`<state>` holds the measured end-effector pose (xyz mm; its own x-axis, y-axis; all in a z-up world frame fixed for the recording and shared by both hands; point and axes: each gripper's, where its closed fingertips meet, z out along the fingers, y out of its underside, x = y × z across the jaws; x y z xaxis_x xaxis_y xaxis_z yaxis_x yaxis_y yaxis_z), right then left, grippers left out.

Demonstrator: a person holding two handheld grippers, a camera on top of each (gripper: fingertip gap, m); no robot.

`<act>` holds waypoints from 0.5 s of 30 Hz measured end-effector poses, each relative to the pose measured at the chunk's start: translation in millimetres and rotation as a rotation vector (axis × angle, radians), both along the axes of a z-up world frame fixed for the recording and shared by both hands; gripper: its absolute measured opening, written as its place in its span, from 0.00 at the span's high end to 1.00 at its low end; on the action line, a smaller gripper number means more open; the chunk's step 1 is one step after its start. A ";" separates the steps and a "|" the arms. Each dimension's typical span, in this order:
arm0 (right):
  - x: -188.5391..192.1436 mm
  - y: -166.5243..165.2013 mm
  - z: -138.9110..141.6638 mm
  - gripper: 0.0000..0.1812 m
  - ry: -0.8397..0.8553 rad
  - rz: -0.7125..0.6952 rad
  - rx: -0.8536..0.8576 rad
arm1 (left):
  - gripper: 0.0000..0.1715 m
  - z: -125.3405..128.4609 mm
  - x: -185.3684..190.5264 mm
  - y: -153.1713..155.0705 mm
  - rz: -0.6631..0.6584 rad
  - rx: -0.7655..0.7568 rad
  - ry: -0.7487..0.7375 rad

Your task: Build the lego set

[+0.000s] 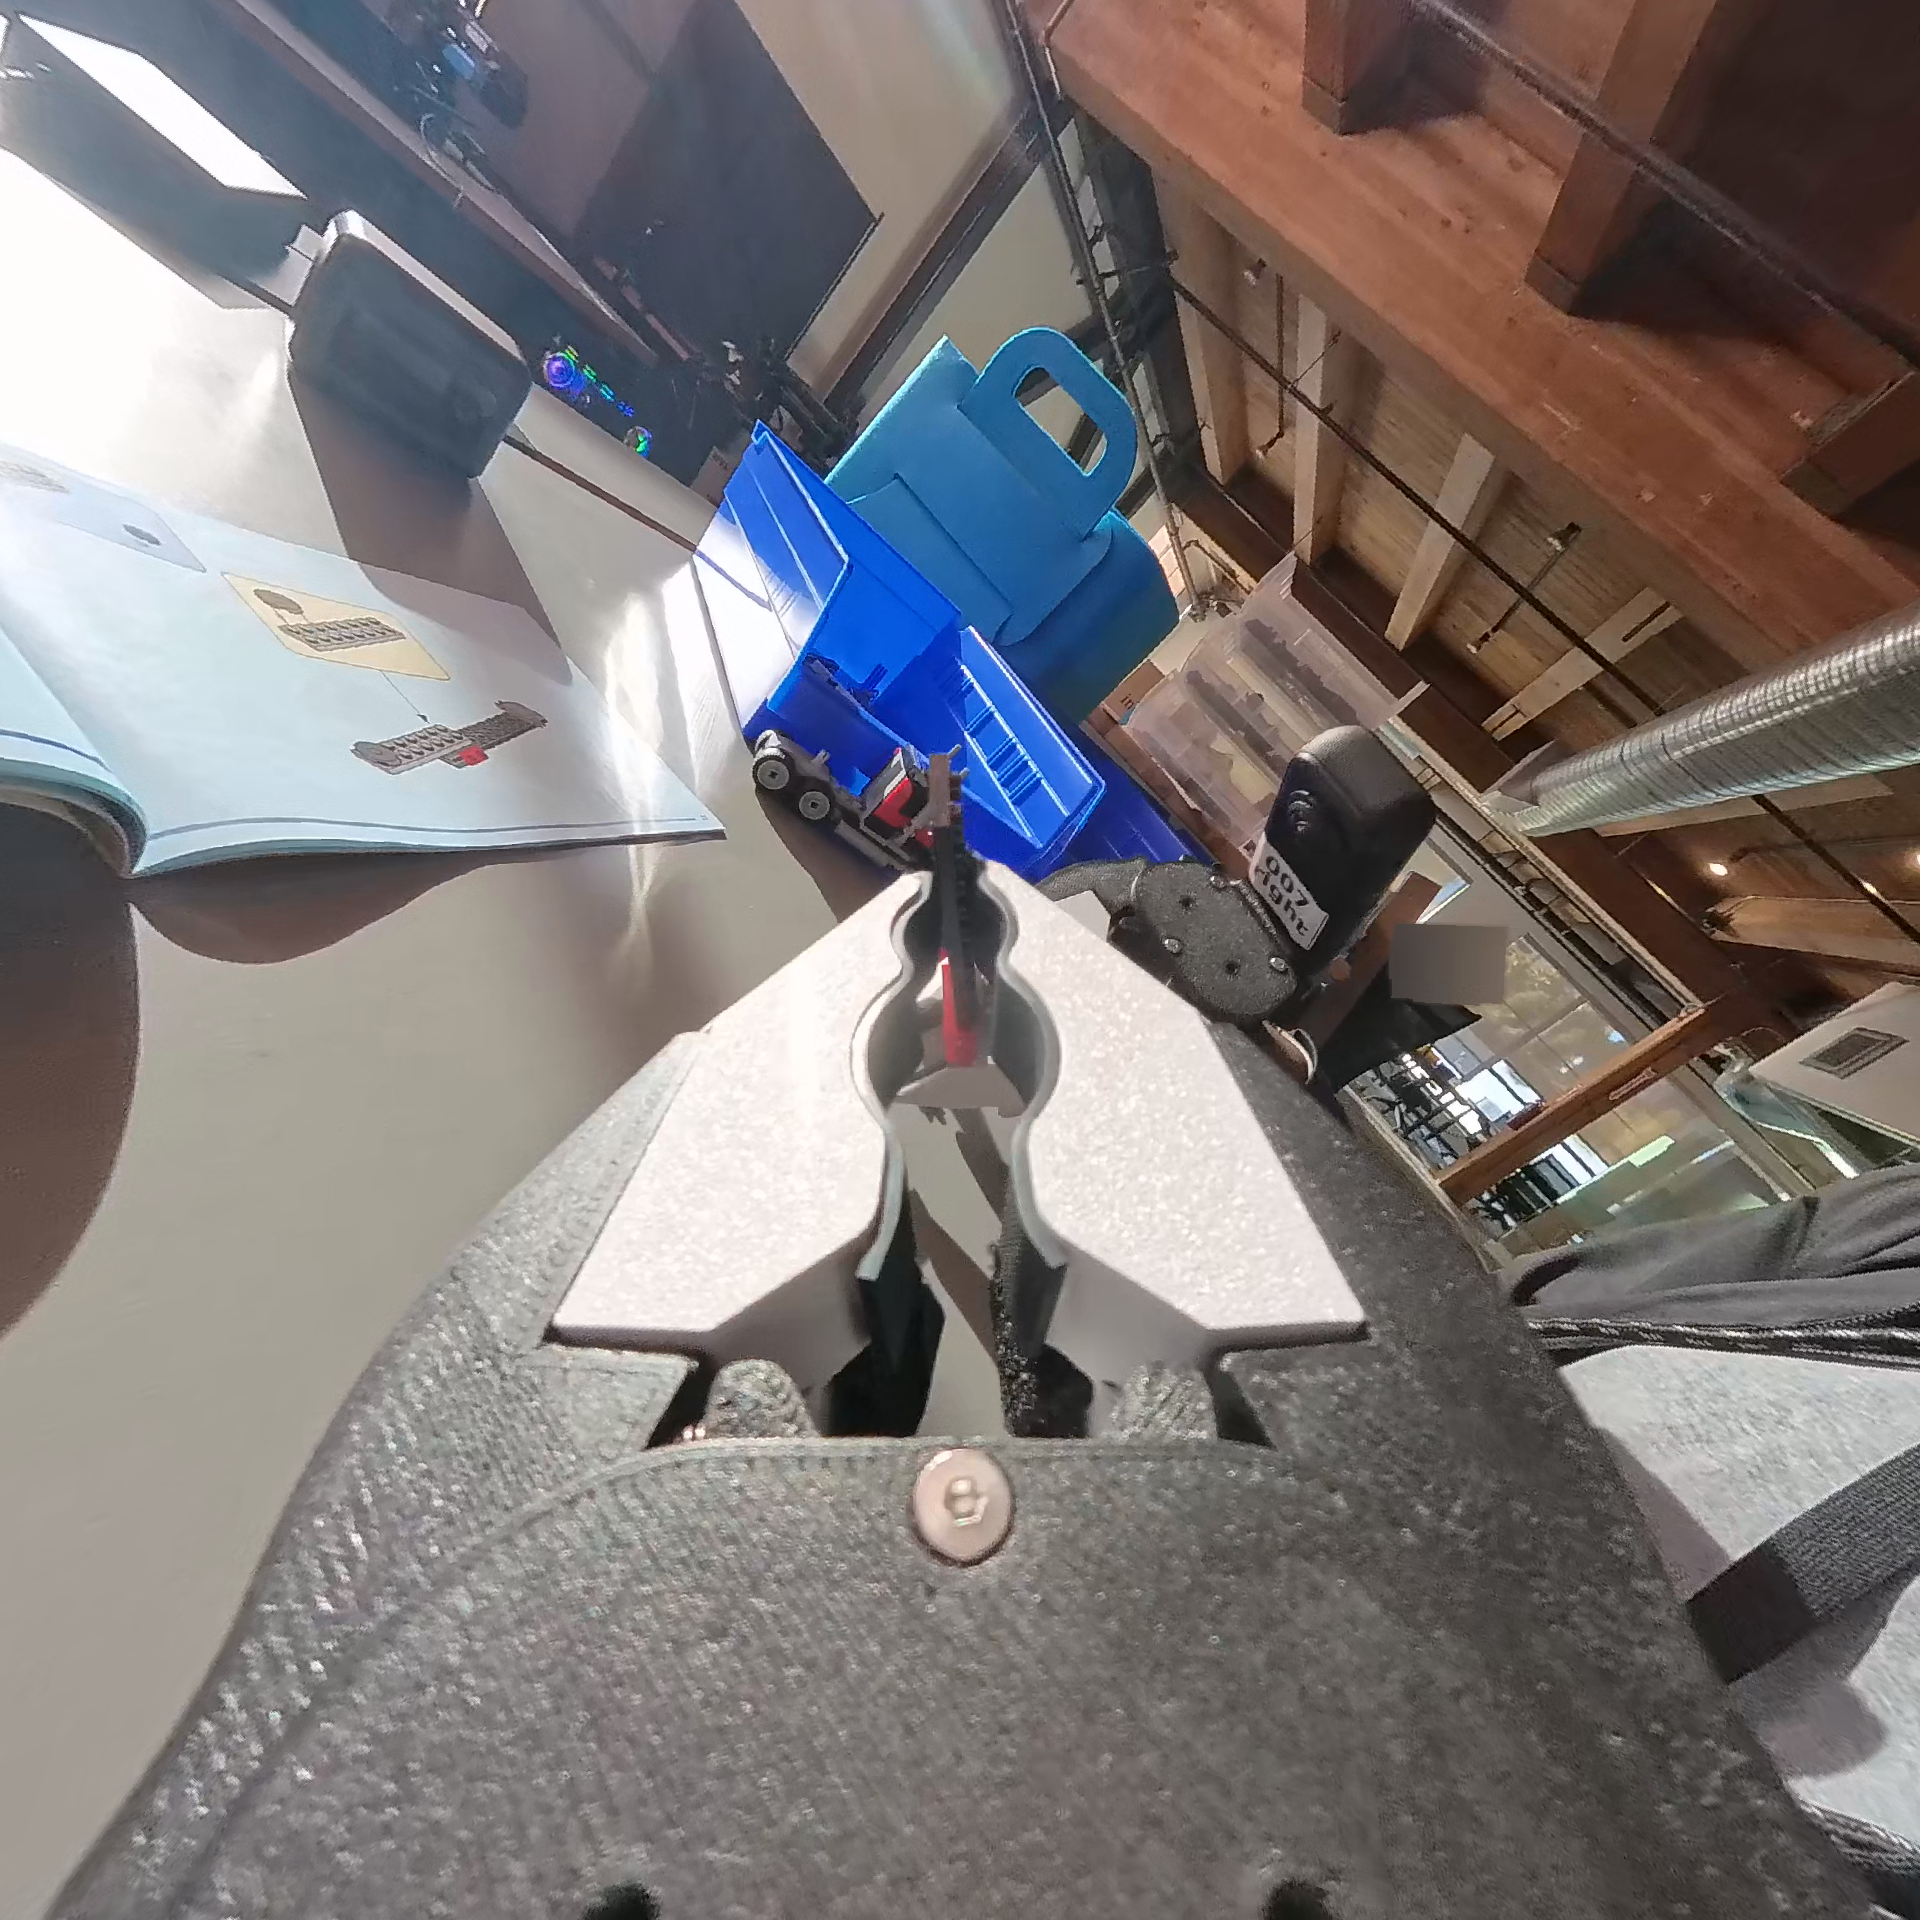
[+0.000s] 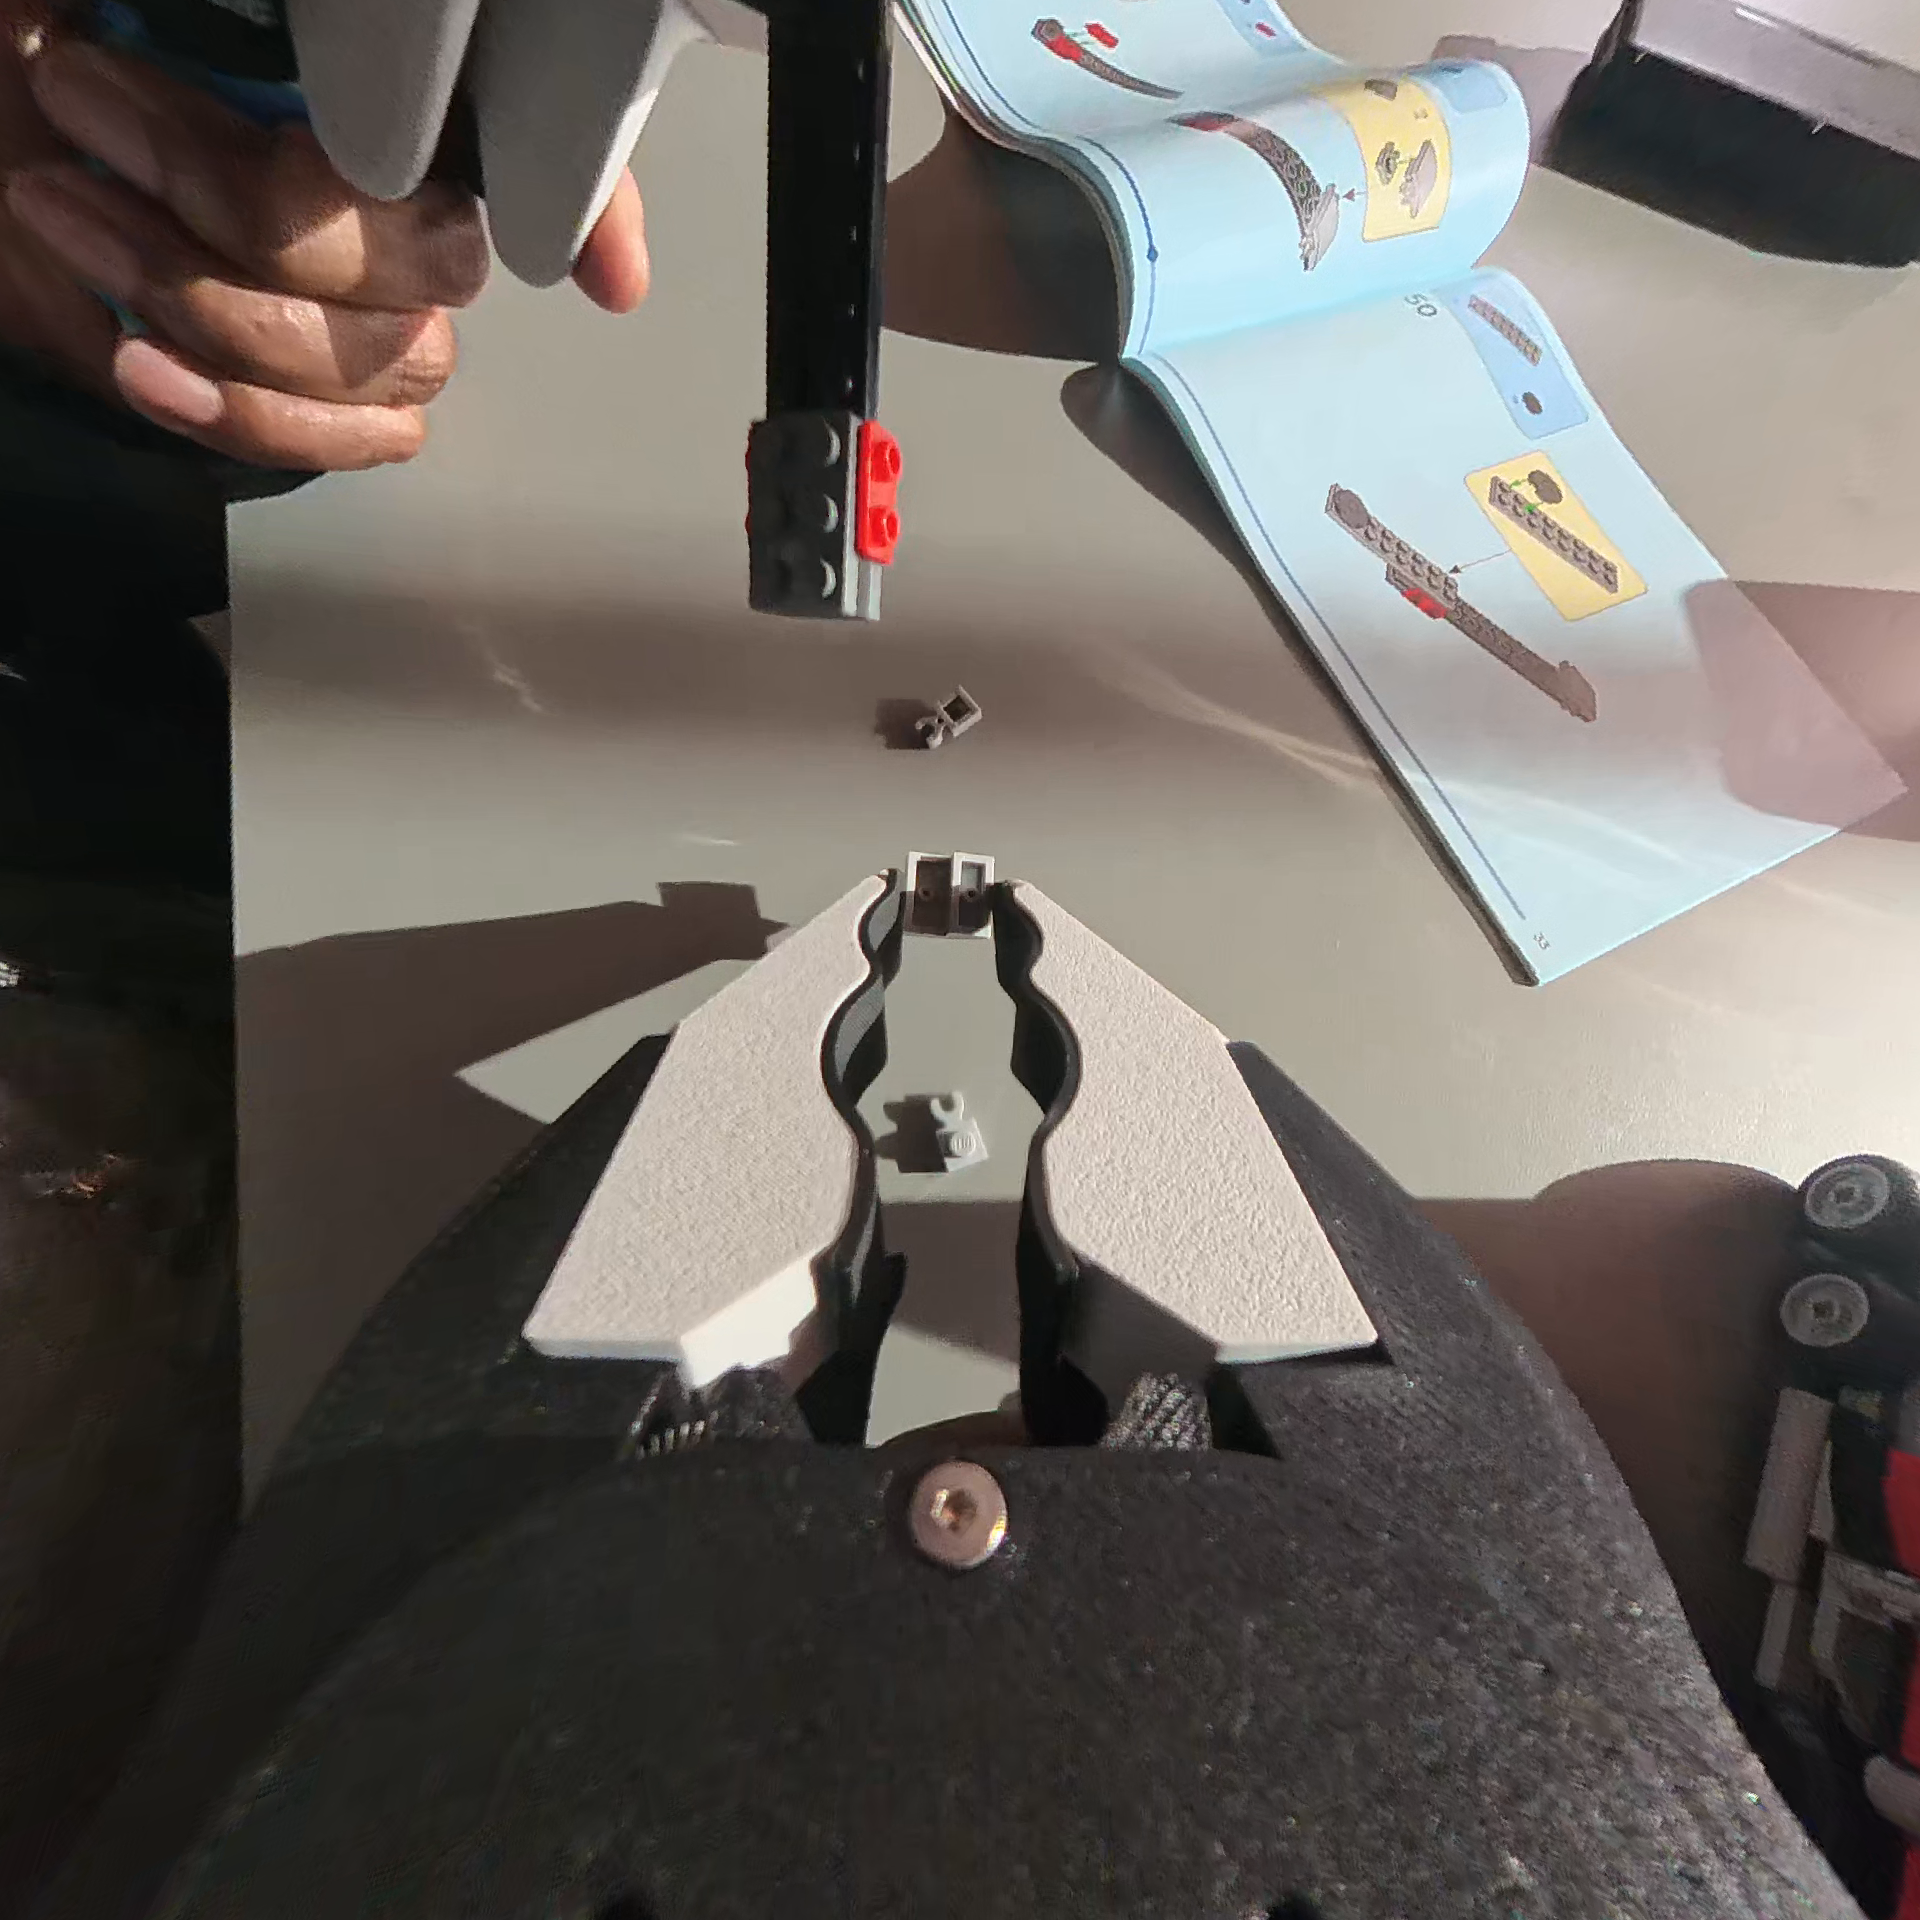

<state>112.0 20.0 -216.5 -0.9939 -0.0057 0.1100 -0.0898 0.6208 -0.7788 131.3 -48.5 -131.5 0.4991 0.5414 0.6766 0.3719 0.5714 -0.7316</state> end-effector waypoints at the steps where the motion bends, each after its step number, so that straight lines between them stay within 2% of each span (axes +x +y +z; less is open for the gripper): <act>1: 0.0 -0.9 0.0 0.90 -0.001 0.003 0.002 | 0.97 -1.4 0.1 -0.7 0.002 -0.013 -0.006; 10: -3.6 -1.6 -5.7 0.86 -0.001 0.004 0.040 | 0.97 -15.4 0.6 -11.2 0.036 -0.133 -0.059; 15: -8.6 23.1 -1.8 0.83 0.014 -0.046 0.060 | 0.97 -15.8 2.5 -7.6 0.013 -0.141 -0.056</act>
<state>103.3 43.2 -218.4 -0.9916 0.0325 0.1250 -0.0712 0.6702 -0.7388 133.8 -56.0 -147.3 0.4554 0.6389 0.6201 0.4076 0.4696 -0.7832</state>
